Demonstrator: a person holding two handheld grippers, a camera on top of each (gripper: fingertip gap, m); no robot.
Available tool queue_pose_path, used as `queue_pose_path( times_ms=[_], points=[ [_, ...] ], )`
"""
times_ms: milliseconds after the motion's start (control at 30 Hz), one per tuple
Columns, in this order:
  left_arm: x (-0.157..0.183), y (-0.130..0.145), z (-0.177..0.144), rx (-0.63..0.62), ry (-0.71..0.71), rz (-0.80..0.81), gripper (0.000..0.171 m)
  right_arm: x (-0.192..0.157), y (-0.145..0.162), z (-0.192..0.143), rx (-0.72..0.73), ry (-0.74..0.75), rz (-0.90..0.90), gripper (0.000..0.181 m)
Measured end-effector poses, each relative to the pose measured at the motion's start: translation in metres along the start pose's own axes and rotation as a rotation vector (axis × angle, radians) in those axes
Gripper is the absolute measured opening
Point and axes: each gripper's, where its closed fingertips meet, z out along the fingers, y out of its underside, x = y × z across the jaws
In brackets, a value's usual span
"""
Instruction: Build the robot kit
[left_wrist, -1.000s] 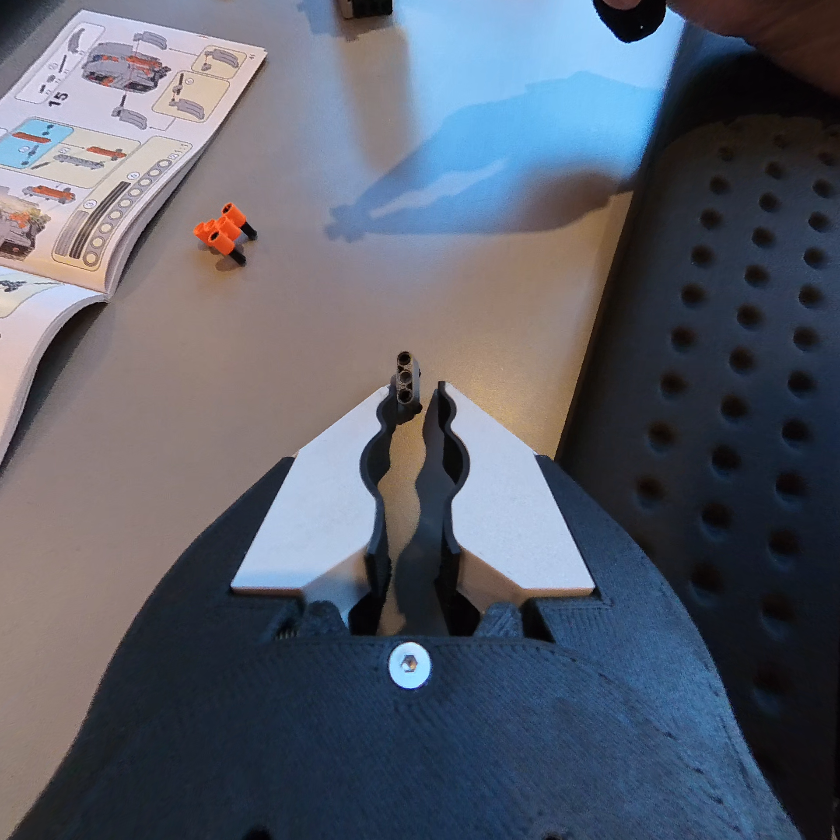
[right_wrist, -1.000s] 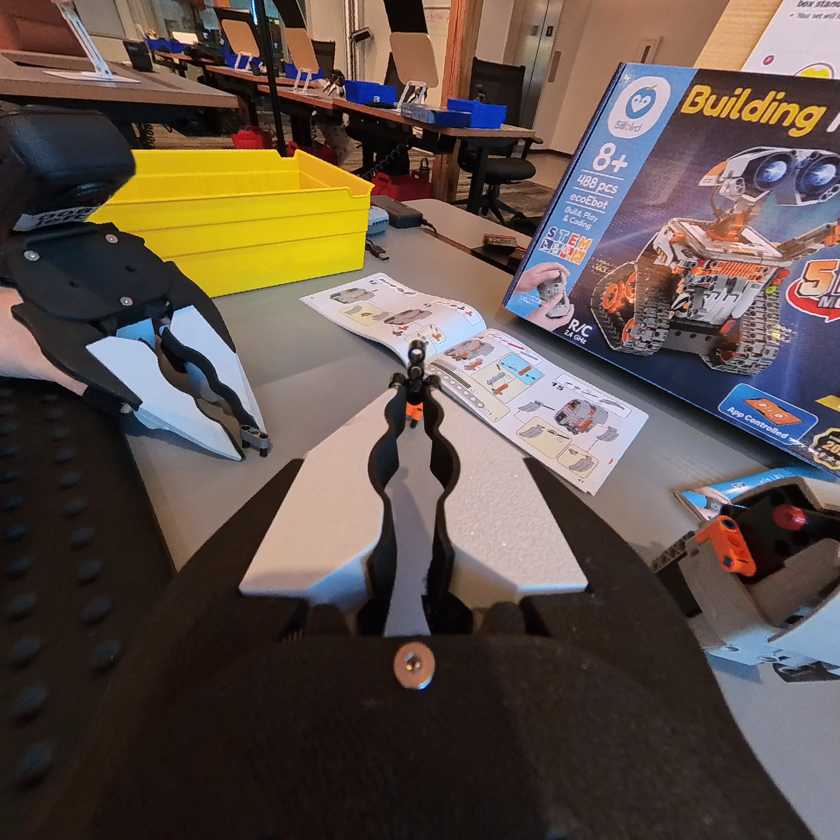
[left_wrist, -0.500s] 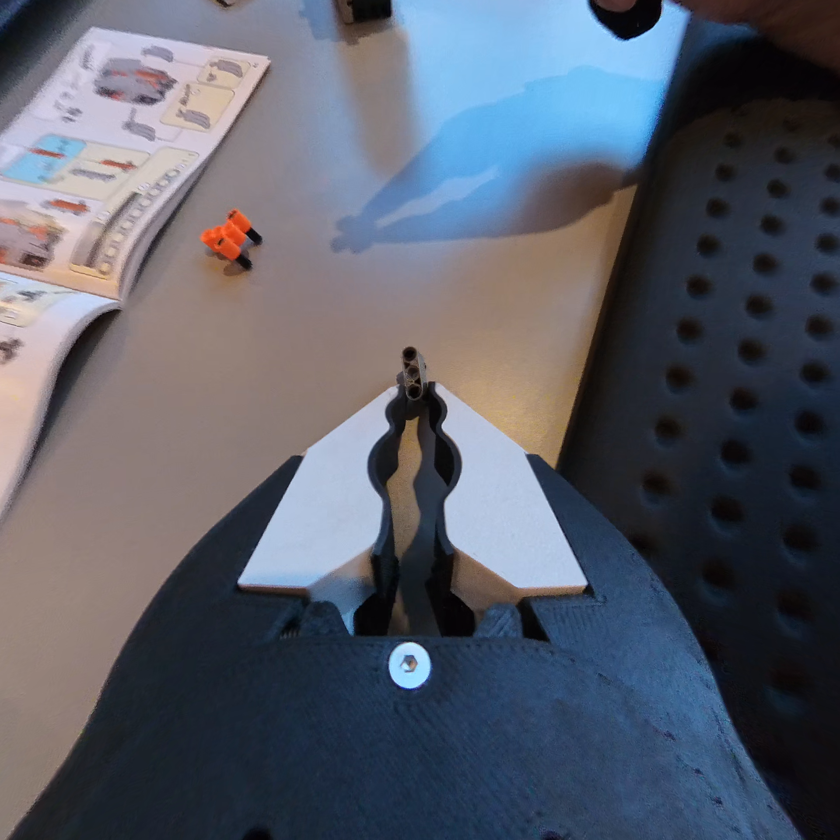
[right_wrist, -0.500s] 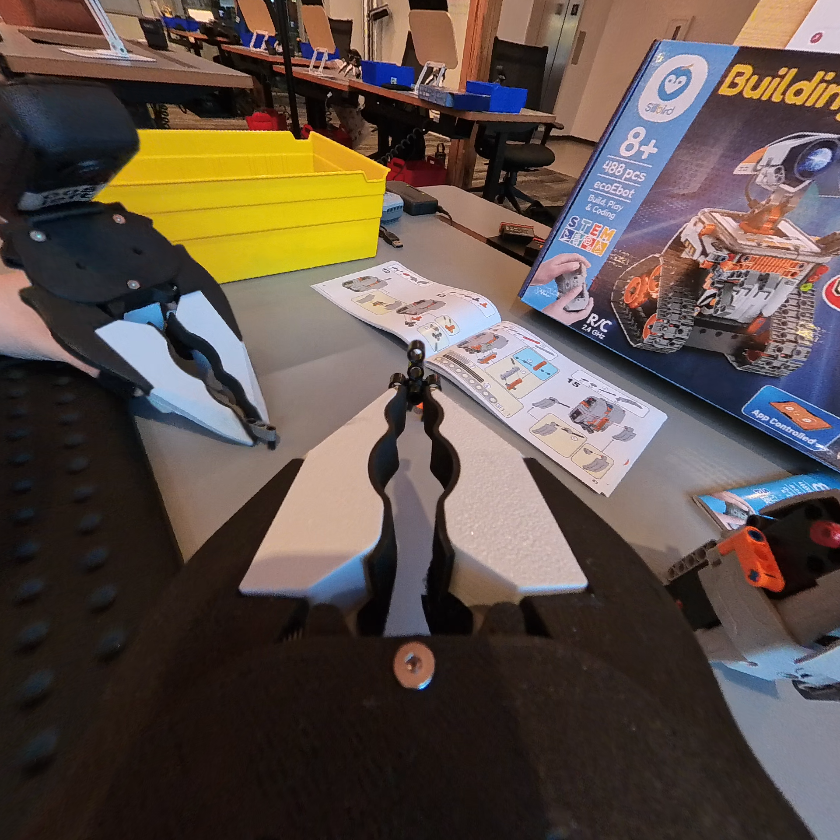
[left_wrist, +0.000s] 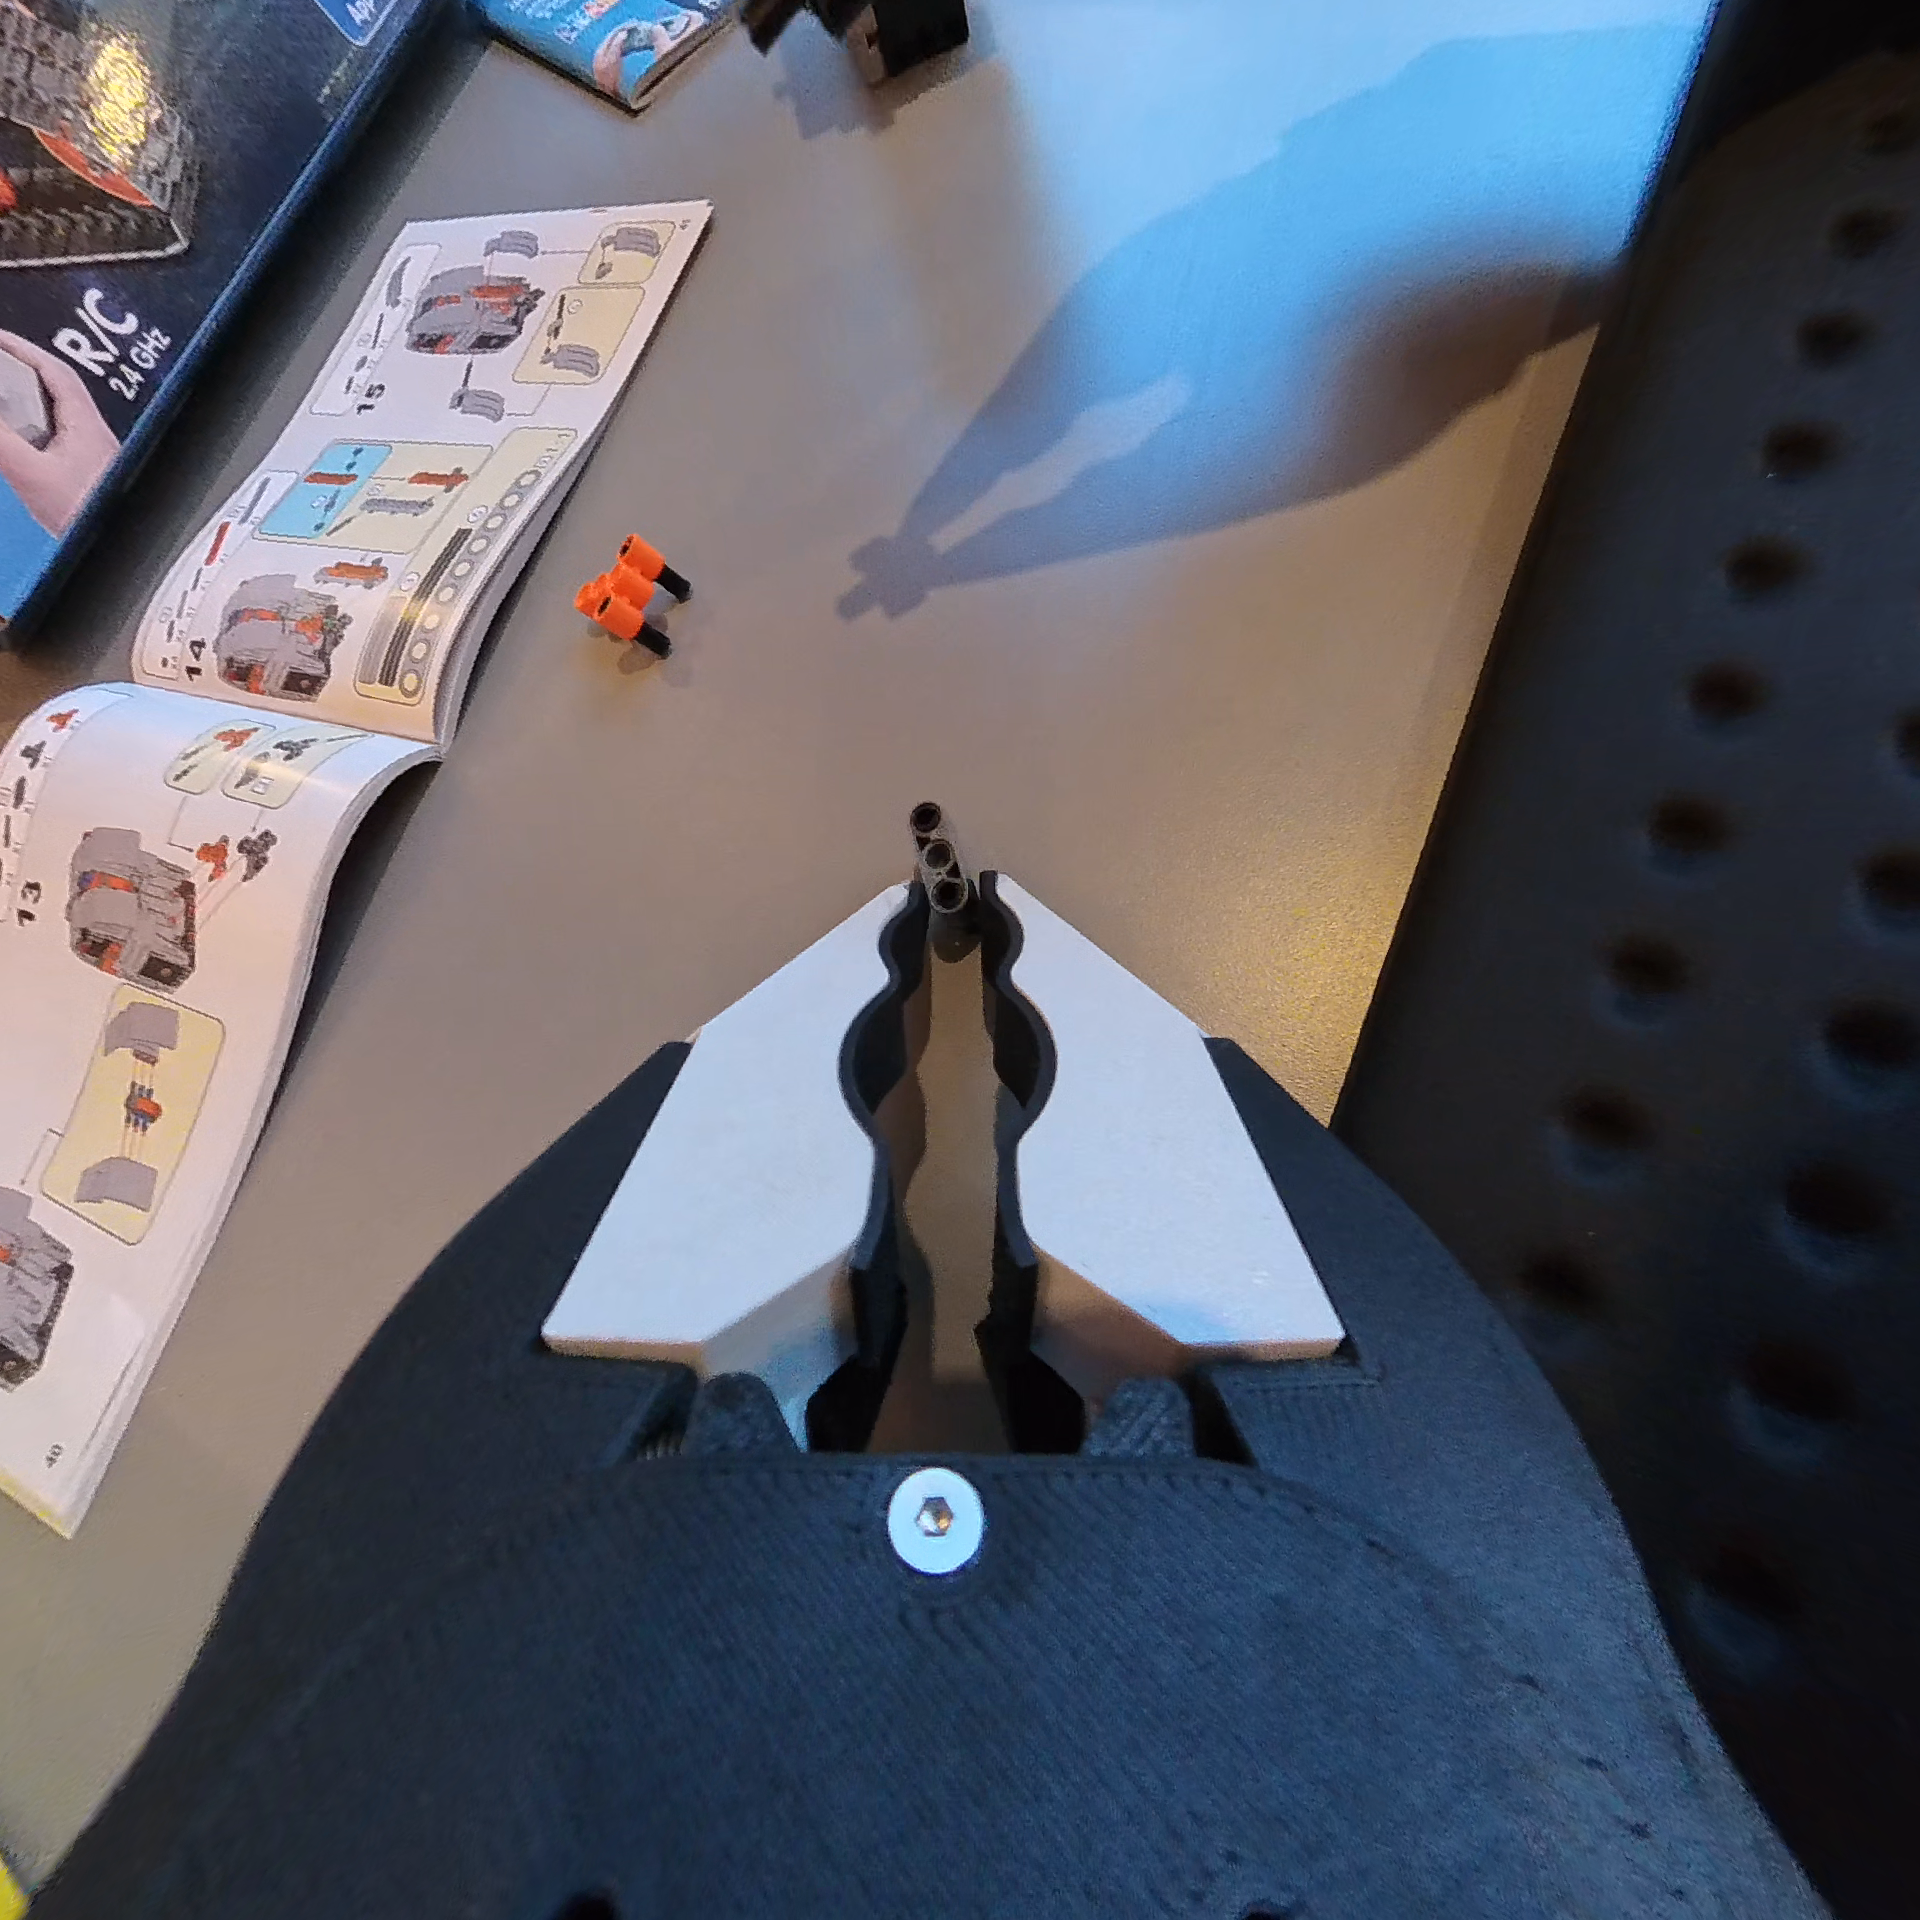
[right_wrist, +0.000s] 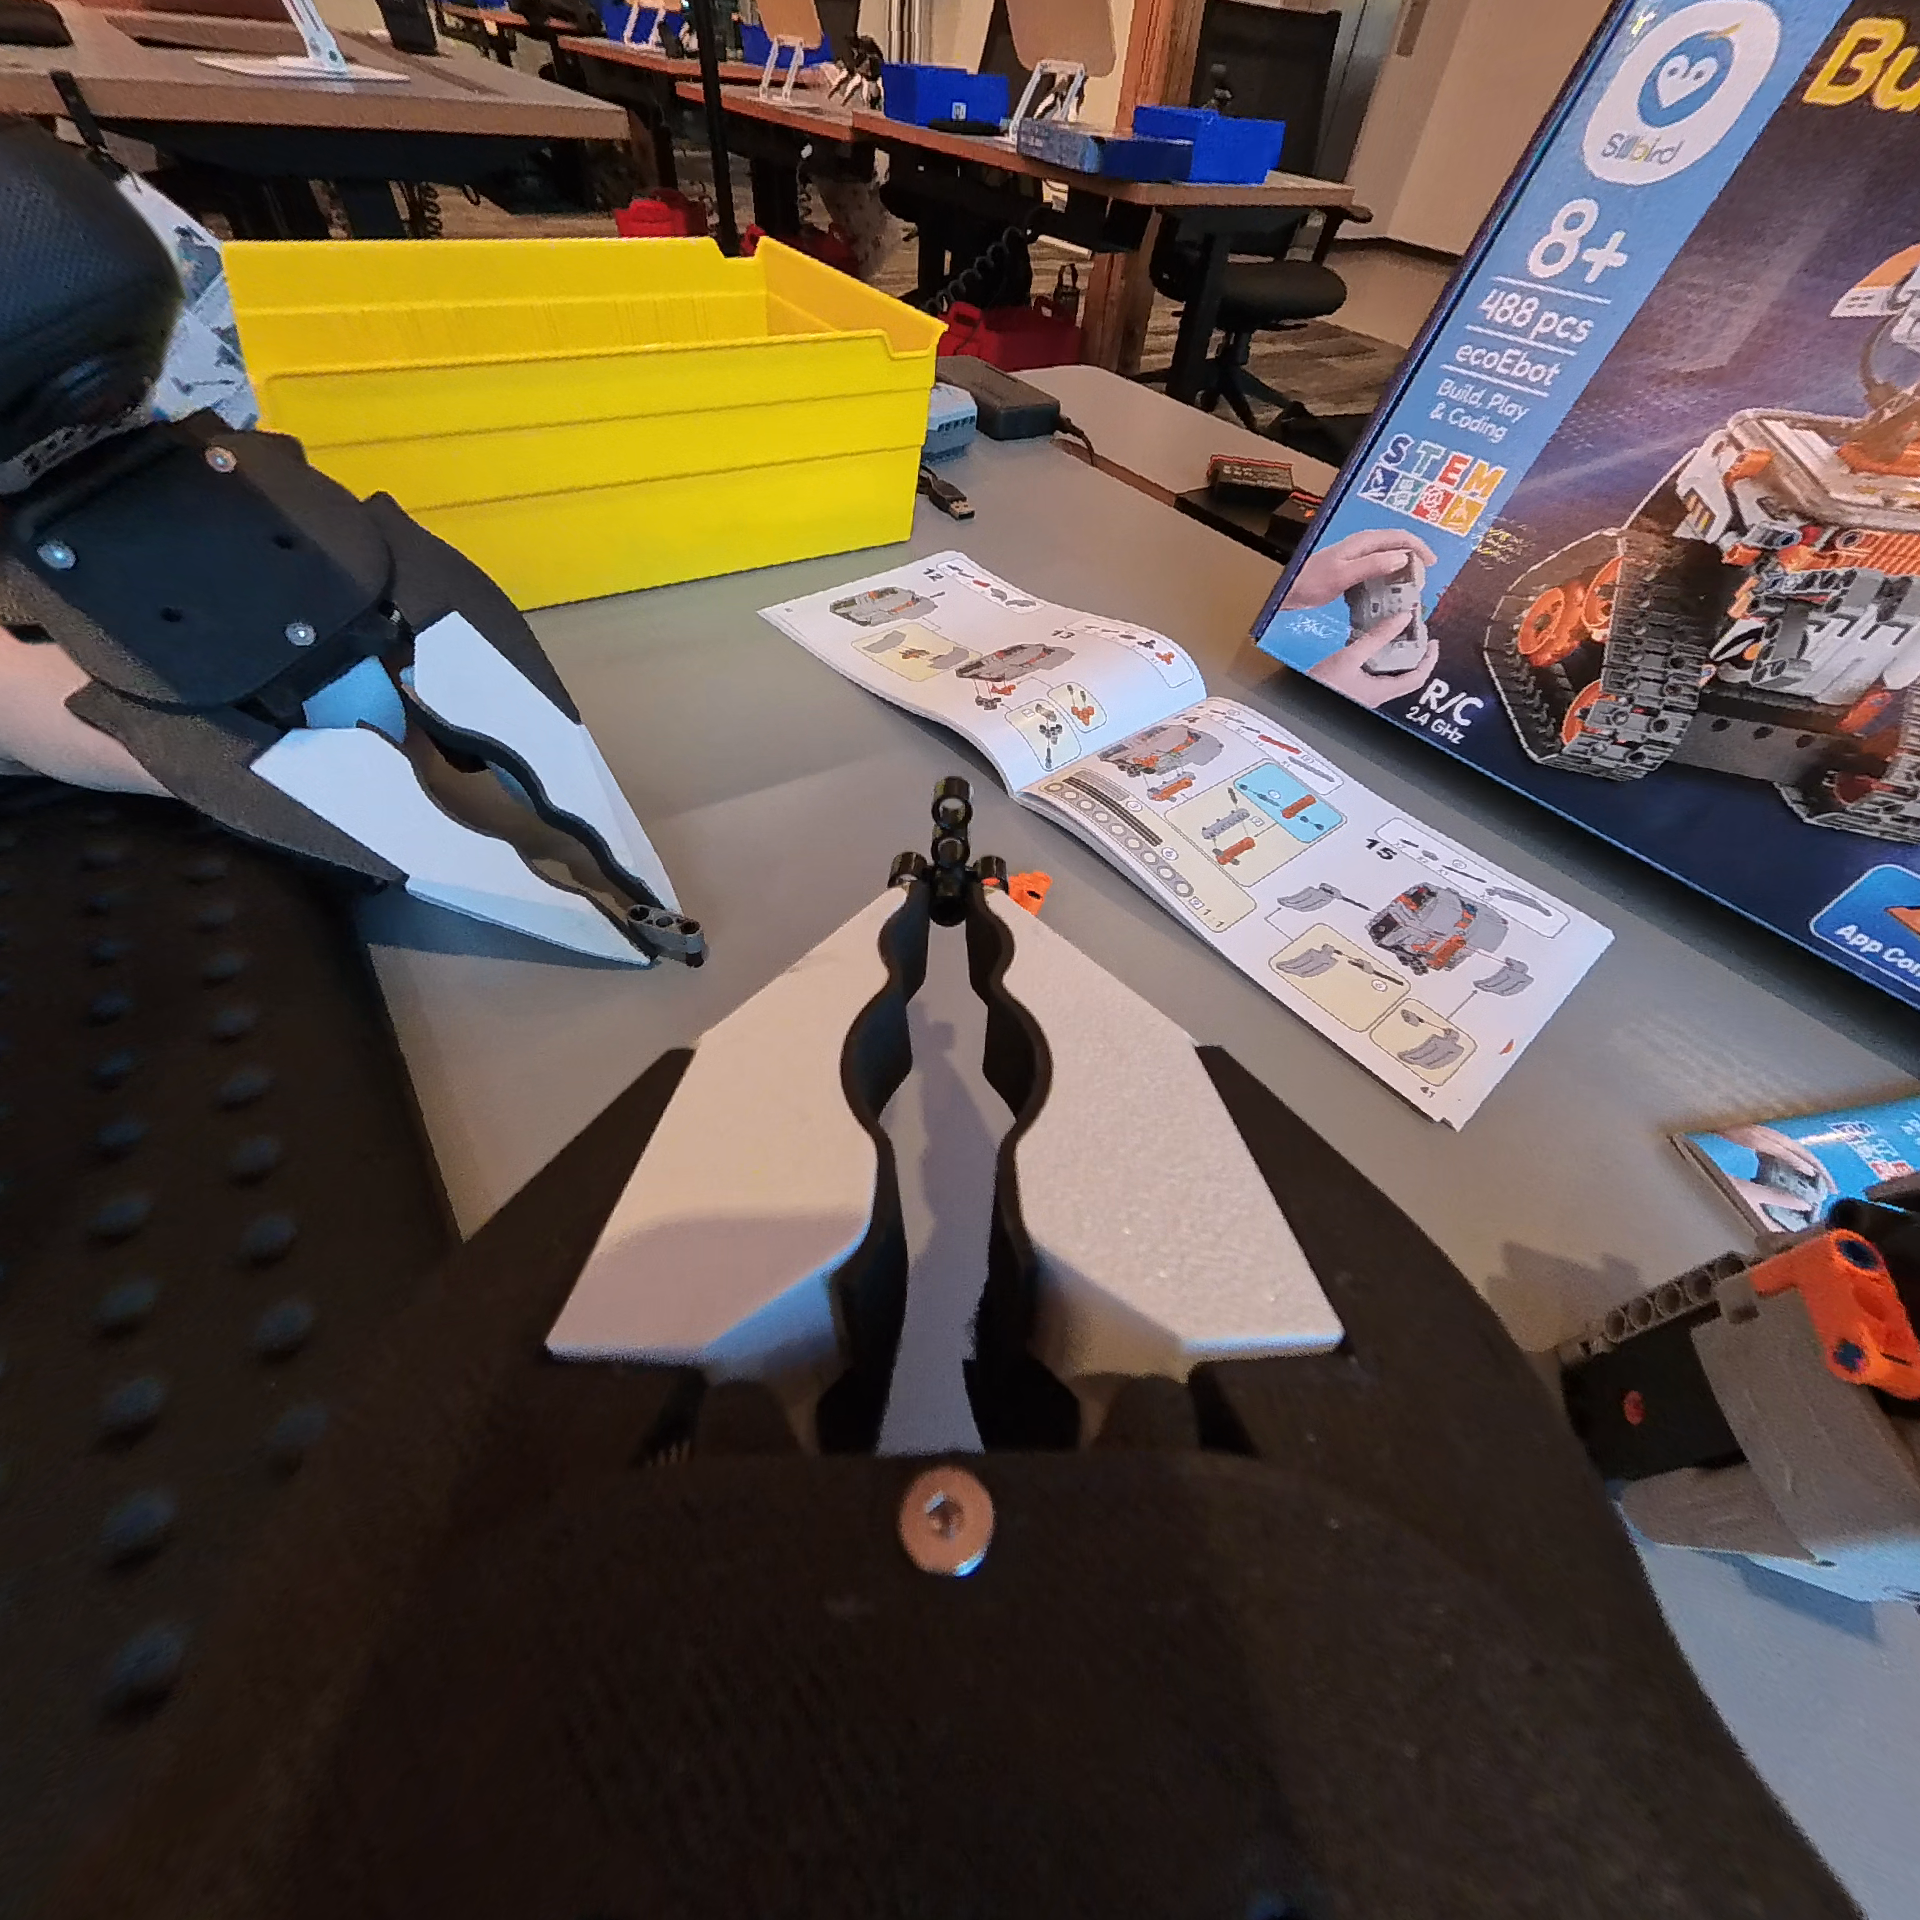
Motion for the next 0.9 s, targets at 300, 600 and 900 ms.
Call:
queue_pose_path(
  times_ms=[300, 600, 900],
  points=[
    [0.000, 0.003, -0.001, -0.010, 0.041, -0.064, 0.007, -0.001, 0.002, 0.001, -0.013, 0.000, -0.010, 0.004],
    [0.002, 0.003, -0.001, -0.012, 0.053, -0.061, 0.004, -0.002, 0.005, 0.002, -0.029, 0.002, -0.032, 0.004],
    [-0.005, 0.004, 0.000, -0.033, 0.039, -0.078, 0.003, -0.023, 0.011, 0.009, -0.070, -0.105, -0.032, 0.004]
  ],
)
